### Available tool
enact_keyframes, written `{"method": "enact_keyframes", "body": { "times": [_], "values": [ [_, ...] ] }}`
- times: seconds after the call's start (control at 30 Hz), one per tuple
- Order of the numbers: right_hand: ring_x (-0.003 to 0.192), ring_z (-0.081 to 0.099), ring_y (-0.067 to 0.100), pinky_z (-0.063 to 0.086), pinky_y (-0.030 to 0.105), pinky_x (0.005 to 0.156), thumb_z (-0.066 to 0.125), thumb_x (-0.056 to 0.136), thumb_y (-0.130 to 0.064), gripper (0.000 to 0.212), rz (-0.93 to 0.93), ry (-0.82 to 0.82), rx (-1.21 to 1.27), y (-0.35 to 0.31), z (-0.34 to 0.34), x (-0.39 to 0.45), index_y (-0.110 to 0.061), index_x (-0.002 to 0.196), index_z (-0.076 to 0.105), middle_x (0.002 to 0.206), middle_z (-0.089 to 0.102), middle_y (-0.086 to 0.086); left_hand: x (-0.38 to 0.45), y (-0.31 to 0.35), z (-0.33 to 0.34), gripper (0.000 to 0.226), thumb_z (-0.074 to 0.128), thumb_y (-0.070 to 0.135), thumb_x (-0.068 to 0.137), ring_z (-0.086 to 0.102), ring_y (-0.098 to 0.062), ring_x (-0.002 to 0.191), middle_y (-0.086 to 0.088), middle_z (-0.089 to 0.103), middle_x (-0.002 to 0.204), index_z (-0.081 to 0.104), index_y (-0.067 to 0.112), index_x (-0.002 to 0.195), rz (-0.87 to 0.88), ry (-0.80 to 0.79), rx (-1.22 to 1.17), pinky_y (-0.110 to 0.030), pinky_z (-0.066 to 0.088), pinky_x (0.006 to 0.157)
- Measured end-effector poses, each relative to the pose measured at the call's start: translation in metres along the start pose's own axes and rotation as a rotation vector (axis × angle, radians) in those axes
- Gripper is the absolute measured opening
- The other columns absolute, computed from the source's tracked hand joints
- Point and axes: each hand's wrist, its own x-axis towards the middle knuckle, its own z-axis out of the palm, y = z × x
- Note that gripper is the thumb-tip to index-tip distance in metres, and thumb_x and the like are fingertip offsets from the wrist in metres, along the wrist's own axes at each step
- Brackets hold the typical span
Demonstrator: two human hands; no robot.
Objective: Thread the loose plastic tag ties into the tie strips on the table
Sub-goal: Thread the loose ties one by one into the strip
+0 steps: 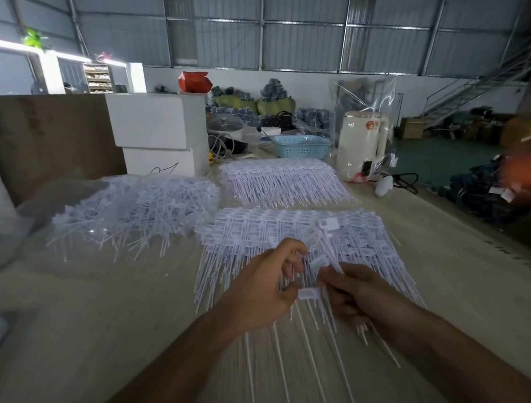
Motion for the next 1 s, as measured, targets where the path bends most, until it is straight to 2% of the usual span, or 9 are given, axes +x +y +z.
{"method": "enact_keyframes", "body": {
  "times": [0.07, 0.13, 0.2, 0.27, 0.33, 0.5, 0.67, 0.77, 1.0],
  "values": [
    [0.045, 0.024, 0.010, 0.017, 0.022, 0.042, 0.058, 0.100, -0.023, 0.023, 0.004, -0.045, -0.081, 0.004, 0.007, 0.000, -0.018, 0.078, 0.061, 0.056, 0.031, -0.003, -0.001, -0.001, -0.001, 0.046, 0.064, 0.018, 0.084, 0.058, -0.003, 0.093, 0.019, 0.059, 0.100, 0.044, 0.043, 0.116, -0.005, -0.030, 0.127, -0.026, 0.052, 0.074],
    [0.045, 0.026, 0.010, 0.021, 0.022, 0.041, 0.058, 0.100, -0.020, 0.019, -0.043, -0.006, -0.103, 0.001, 0.007, 0.000, -0.015, 0.083, 0.064, 0.056, 0.033, -0.003, 0.001, -0.001, -0.006, 0.029, 0.062, 0.037, 0.084, 0.055, -0.004, 0.093, 0.018, 0.060, 0.098, 0.051, 0.038, 0.111, 0.015, -0.010, 0.294, -0.034, 0.053, 0.078],
    [0.044, 0.027, 0.010, 0.023, 0.020, 0.040, 0.056, 0.101, -0.022, 0.020, -0.118, 0.063, -0.074, -0.005, -0.002, 0.001, -0.012, 0.087, 0.066, 0.056, 0.032, -0.003, 0.002, -0.003, -0.014, 0.043, 0.054, 0.064, 0.080, 0.053, -0.005, 0.098, 0.016, 0.062, 0.101, 0.059, 0.033, 0.110, -0.037, -0.071, 0.330, -0.033, 0.050, 0.083],
    [0.044, 0.024, 0.010, 0.023, 0.020, 0.040, 0.054, 0.102, -0.024, 0.023, -0.165, 0.102, -0.034, -0.011, -0.013, 0.001, -0.009, 0.088, 0.066, 0.056, 0.030, -0.003, 0.004, -0.008, -0.017, 0.052, 0.056, 0.072, 0.079, 0.051, -0.006, 0.103, 0.014, 0.061, 0.106, 0.065, 0.032, 0.110, -0.075, -0.201, 0.390, -0.031, 0.047, 0.087],
    [0.046, 0.023, 0.011, 0.022, 0.021, 0.041, 0.052, 0.103, -0.024, 0.025, -0.171, 0.106, -0.037, -0.012, -0.020, 0.001, -0.007, 0.091, 0.066, 0.057, 0.030, -0.003, 0.004, -0.008, -0.015, 0.035, 0.065, 0.062, 0.083, 0.050, -0.006, 0.099, 0.014, 0.058, 0.099, 0.069, 0.030, 0.098, -0.073, -0.260, 0.364, -0.033, 0.046, 0.088],
    [0.044, 0.026, 0.009, 0.021, 0.023, 0.043, 0.057, 0.100, -0.031, 0.025, -0.105, 0.052, -0.150, -0.005, -0.014, 0.003, -0.012, 0.087, 0.068, 0.057, 0.033, -0.002, 0.004, 0.001, -0.012, 0.018, 0.073, 0.041, 0.087, 0.061, -0.010, 0.074, 0.010, 0.064, 0.079, 0.067, 0.024, 0.086, -0.055, -0.135, 0.051, -0.041, 0.052, 0.070],
    [0.045, 0.030, 0.011, 0.022, 0.024, 0.043, 0.073, 0.069, -0.061, 0.059, -0.092, -0.042, -0.244, -0.005, -0.009, 0.000, -0.005, 0.086, 0.064, 0.058, 0.035, 0.002, 0.003, 0.003, -0.015, 0.014, 0.073, 0.032, 0.090, 0.062, -0.019, 0.066, 0.002, 0.067, 0.075, 0.067, 0.019, 0.091, -0.041, -0.070, -0.072, -0.046, 0.050, 0.062],
    [0.047, 0.029, 0.012, 0.021, 0.026, 0.046, 0.073, 0.073, -0.060, 0.037, -0.084, -0.069, -0.241, -0.006, -0.012, 0.000, -0.028, 0.063, 0.058, 0.058, 0.035, 0.001, 0.005, 0.005, -0.017, 0.016, 0.075, 0.033, 0.087, 0.061, -0.013, 0.071, 0.005, 0.067, 0.080, 0.071, 0.018, 0.093, -0.004, -0.068, -0.098, -0.038, 0.050, 0.065],
    [0.049, 0.024, 0.009, 0.021, 0.021, 0.043, 0.073, 0.086, -0.044, 0.028, -0.064, -0.138, -0.156, -0.003, -0.023, 0.001, -0.026, 0.072, 0.058, 0.060, 0.030, -0.005, 0.005, 0.011, -0.015, 0.033, 0.085, 0.027, 0.076, 0.059, -0.004, 0.079, 0.012, 0.066, 0.088, 0.073, 0.020, 0.106, 0.070, -0.052, -0.100, -0.011, 0.041, 0.071]
  ]
}}
